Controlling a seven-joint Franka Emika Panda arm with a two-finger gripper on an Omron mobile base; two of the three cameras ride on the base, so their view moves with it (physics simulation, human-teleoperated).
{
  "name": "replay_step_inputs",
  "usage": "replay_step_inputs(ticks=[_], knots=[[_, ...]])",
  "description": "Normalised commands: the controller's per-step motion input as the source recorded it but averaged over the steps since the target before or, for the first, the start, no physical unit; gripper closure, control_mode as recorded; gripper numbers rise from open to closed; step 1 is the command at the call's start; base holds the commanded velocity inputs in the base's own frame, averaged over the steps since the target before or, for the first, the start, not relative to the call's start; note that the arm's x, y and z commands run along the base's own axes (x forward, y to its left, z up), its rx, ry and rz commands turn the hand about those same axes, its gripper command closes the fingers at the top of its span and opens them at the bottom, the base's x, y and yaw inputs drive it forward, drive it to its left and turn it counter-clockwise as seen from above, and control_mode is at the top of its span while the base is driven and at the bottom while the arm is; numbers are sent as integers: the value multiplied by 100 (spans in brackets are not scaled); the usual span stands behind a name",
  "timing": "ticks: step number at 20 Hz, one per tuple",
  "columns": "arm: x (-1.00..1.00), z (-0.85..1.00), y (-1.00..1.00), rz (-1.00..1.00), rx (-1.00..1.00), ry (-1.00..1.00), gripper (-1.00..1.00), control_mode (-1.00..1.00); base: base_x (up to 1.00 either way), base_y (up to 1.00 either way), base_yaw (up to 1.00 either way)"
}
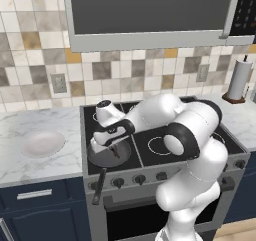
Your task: Place the fish on the plate and place the squash on the same plate.
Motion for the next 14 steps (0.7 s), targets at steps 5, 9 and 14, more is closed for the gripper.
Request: replay_step_inputs(ticks=[5, 9, 14], knots=[[9, 46, 40, 9, 0, -1, 100, -100, 0, 0, 0], [18, 41, 58, 10, 0, 0, 100, -100, 0, 0, 0], [17, 30, 68, 7, 0, -7, 100, -100, 0, 0, 0]])
